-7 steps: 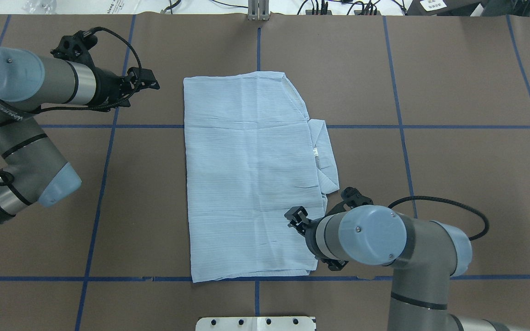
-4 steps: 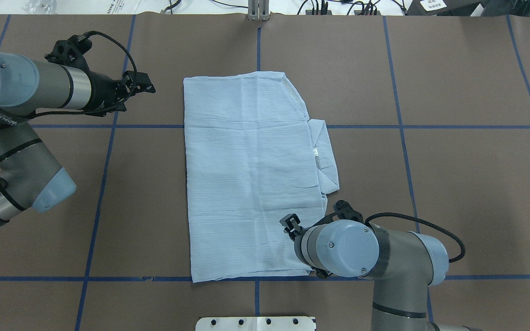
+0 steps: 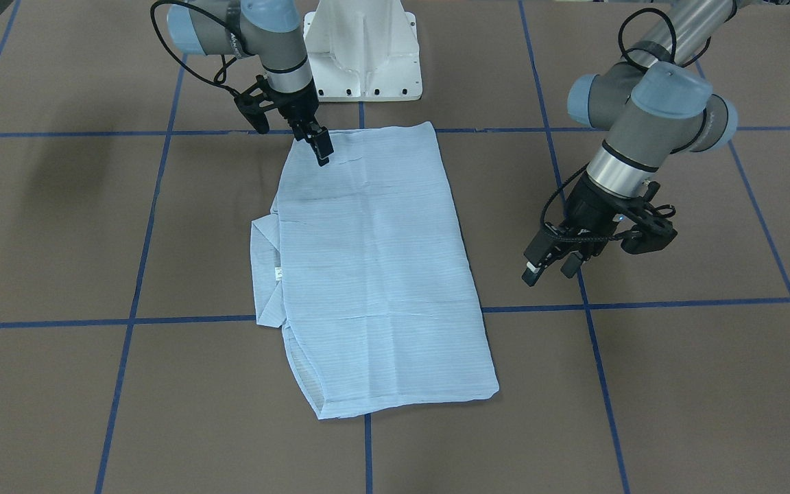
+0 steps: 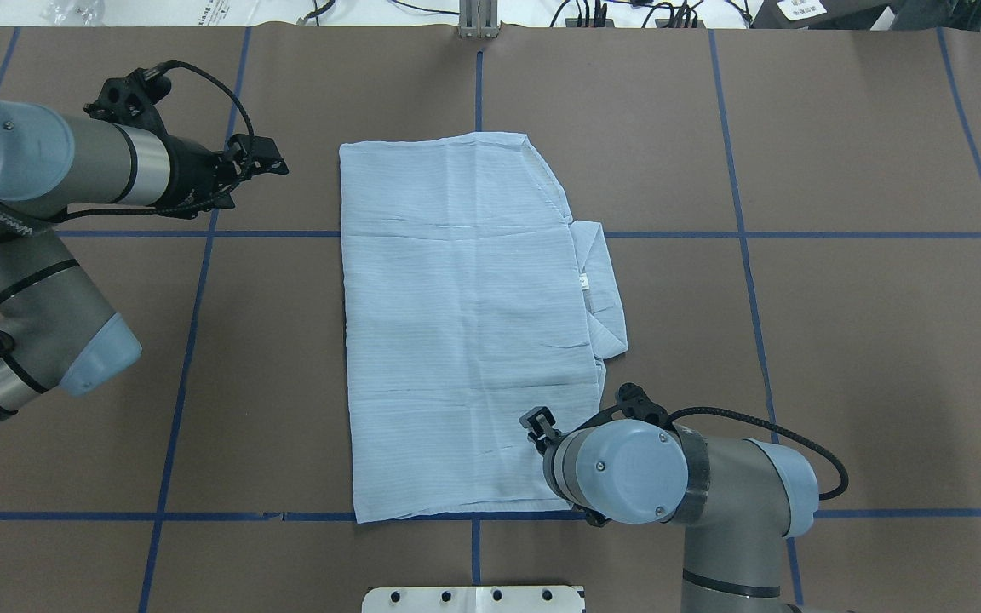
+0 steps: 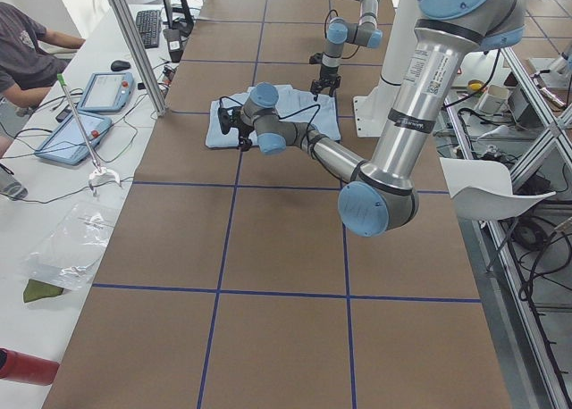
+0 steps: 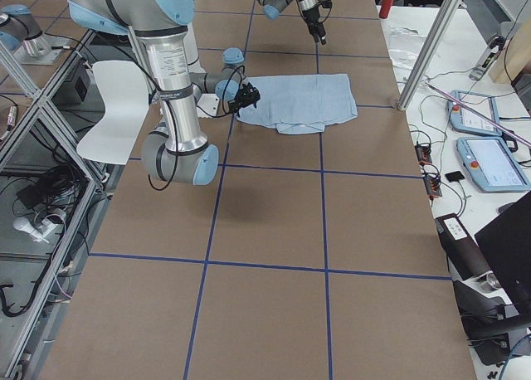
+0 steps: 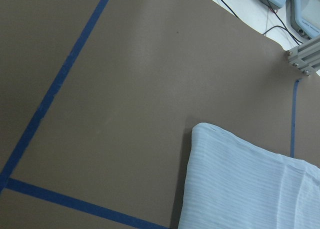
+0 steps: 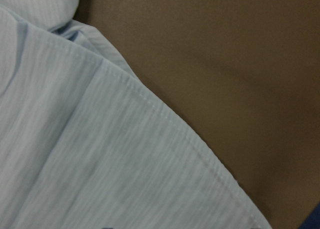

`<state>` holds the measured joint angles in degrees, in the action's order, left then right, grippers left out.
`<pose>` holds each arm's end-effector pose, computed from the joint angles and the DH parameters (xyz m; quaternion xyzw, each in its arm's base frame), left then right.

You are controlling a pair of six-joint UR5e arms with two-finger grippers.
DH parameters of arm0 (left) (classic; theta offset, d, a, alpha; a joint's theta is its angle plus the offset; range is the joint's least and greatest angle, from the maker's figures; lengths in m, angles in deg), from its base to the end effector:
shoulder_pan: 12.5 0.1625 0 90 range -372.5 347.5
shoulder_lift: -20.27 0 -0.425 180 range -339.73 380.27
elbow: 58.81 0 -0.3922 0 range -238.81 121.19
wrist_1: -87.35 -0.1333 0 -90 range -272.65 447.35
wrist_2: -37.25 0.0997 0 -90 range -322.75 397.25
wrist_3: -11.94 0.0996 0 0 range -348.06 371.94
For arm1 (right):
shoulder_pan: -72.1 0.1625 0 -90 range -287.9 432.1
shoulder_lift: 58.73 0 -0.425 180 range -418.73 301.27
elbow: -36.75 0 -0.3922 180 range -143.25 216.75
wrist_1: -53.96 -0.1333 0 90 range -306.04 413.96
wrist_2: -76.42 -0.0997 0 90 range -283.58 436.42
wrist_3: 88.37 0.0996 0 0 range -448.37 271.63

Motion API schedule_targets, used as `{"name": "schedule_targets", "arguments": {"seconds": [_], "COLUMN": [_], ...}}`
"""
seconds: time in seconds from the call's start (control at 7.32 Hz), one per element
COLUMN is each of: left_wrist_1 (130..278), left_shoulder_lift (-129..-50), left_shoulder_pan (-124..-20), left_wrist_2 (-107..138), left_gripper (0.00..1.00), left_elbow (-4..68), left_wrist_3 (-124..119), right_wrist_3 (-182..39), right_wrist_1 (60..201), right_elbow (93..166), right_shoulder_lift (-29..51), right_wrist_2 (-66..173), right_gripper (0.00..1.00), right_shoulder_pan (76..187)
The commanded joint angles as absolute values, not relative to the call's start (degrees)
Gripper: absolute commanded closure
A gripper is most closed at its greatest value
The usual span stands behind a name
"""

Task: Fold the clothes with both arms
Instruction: 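Grasp the near corner of the shirt with the right gripper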

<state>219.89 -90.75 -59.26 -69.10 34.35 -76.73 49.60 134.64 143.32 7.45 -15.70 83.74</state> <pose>0.3600 -0.5365 0.3448 0.1133 0.5455 -0.2471 0.7928 -0.5720 -0.2502 0.2855 -0.1470 -0.3941 0.4442 0.7911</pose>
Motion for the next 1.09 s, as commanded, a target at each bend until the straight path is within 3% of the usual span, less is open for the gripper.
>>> {"name": "schedule_targets", "arguments": {"seconds": [0.0,0.27,0.41,0.55,0.68,0.96], "left_wrist_1": [219.89,219.89,219.97,219.89,219.89,219.89], "left_shoulder_lift": [-90.82,-90.82,-90.82,-90.82,-90.91,-90.91], "left_shoulder_pan": [-59.17,-59.08,-59.08,-59.08,-58.99,-58.99], "left_wrist_2": [-69.01,-68.92,-68.92,-68.92,-68.92,-68.92], "left_gripper": [0.0,0.0,0.0,0.0,0.0,0.0], "left_elbow": [34.35,34.35,34.35,34.35,34.35,34.35], "left_wrist_3": [-76.91,-77.7,-77.79,-77.97,-77.97,-78.06], "right_wrist_3": [49.62,49.62,49.62,50.41,50.76,50.85], "right_wrist_1": [134.73,134.82,134.82,134.82,134.82,134.82], "right_elbow": [143.28,143.54,143.63,143.89,143.98,144.59], "right_shoulder_lift": [7.71,7.8,8.06,7.98,7.98,8.15], "right_wrist_2": [-15.61,-15.69,-15.61,-15.6,-15.78,-15.61], "right_gripper": [0.06,0.12,0.22,0.73,1.0,1.0], "right_shoulder_pan": [83.18,83.18,83.18,83.27,83.18,83.09]}}
